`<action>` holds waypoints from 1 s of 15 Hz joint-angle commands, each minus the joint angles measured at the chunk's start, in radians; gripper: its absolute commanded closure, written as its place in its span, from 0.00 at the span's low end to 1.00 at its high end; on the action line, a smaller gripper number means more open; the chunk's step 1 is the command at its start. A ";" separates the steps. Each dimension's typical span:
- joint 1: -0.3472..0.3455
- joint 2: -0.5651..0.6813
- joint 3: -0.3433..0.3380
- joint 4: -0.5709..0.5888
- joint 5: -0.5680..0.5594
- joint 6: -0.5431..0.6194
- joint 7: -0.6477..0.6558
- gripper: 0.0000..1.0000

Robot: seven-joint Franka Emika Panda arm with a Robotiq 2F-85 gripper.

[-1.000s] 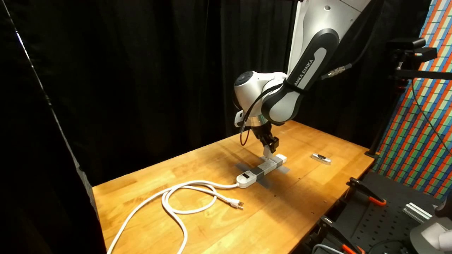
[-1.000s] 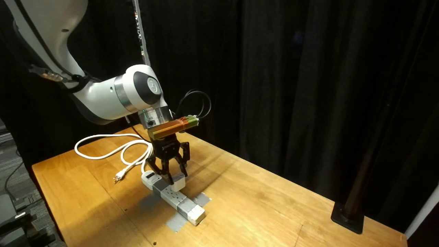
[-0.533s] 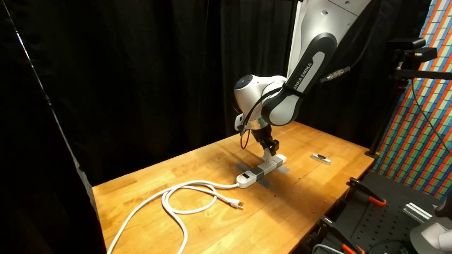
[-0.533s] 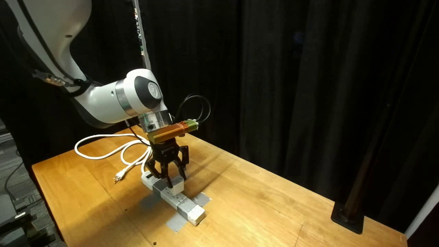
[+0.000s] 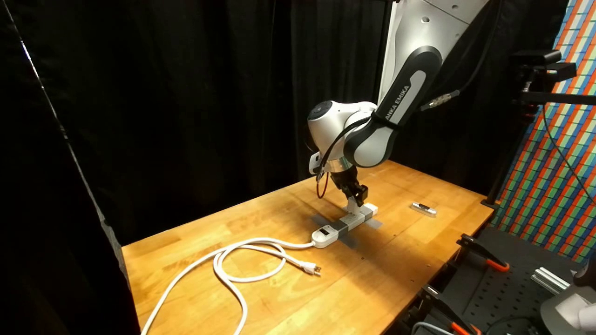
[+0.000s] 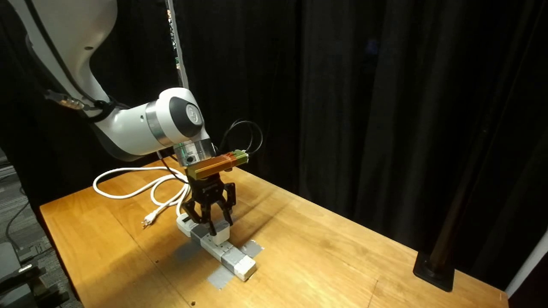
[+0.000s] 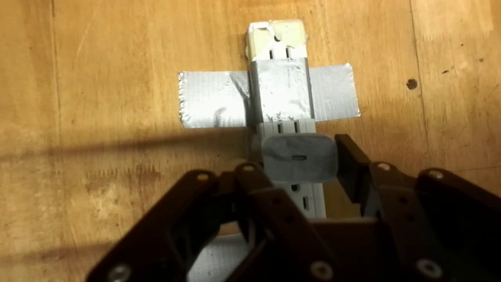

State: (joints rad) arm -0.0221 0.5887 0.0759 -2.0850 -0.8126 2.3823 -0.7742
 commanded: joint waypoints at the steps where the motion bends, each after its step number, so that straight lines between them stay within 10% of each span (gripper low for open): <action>1: -0.002 0.020 0.007 0.025 0.021 -0.004 -0.056 0.78; 15: 0.004 0.010 0.005 0.002 0.038 0.006 -0.043 0.78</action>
State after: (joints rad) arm -0.0215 0.5896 0.0769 -2.0824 -0.8024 2.3822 -0.8159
